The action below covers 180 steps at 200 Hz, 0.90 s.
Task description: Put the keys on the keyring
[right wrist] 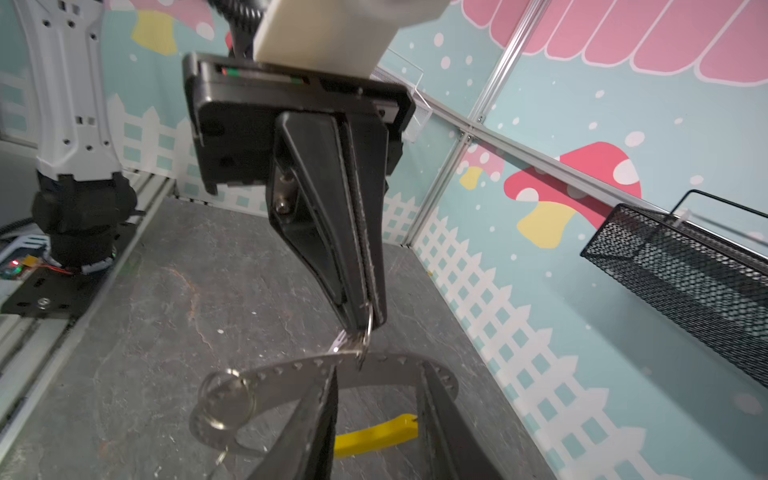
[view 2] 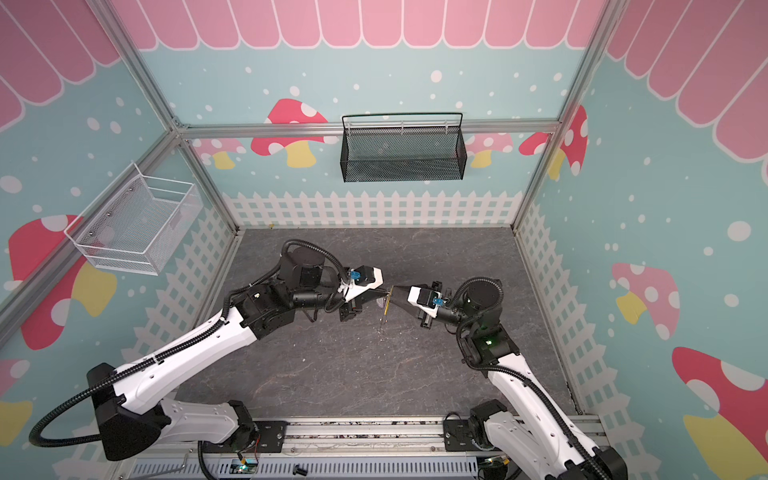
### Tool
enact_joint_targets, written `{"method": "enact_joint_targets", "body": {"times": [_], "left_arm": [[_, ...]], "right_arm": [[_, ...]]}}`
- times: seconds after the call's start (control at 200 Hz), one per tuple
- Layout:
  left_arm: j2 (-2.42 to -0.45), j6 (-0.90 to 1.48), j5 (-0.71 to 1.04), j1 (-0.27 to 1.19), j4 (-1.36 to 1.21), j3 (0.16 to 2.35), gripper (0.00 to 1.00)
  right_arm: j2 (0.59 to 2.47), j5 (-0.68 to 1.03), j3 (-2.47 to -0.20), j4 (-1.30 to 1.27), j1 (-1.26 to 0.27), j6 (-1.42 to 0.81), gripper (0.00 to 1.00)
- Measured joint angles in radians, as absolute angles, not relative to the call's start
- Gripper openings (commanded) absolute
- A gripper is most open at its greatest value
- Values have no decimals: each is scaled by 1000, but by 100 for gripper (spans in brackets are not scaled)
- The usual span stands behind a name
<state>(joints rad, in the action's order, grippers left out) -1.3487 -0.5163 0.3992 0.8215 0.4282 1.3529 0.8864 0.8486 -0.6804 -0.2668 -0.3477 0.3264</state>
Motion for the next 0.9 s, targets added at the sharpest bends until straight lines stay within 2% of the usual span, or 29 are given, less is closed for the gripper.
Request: {"method": "enact_joint_targets", "body": {"times": [0.15, 0.305, 0.495, 0.765, 0.9], "left_arm": [[-1419, -577, 305, 854, 606, 1518, 0], [-1493, -619, 205, 895, 751, 1637, 0], [-1520, -641, 134, 919, 828, 1668, 0], [-1522, -644, 97, 938, 854, 1709, 0], [-1522, -644, 85, 946, 855, 1710, 0]], "right_arm": [[886, 806, -742, -153, -348, 427, 33], [886, 811, -751, -113, -348, 457, 28], [886, 827, -751, -100, -348, 455, 19], [900, 844, -743, -142, -348, 393, 19], [908, 859, -731, -173, -348, 360, 11]]}}
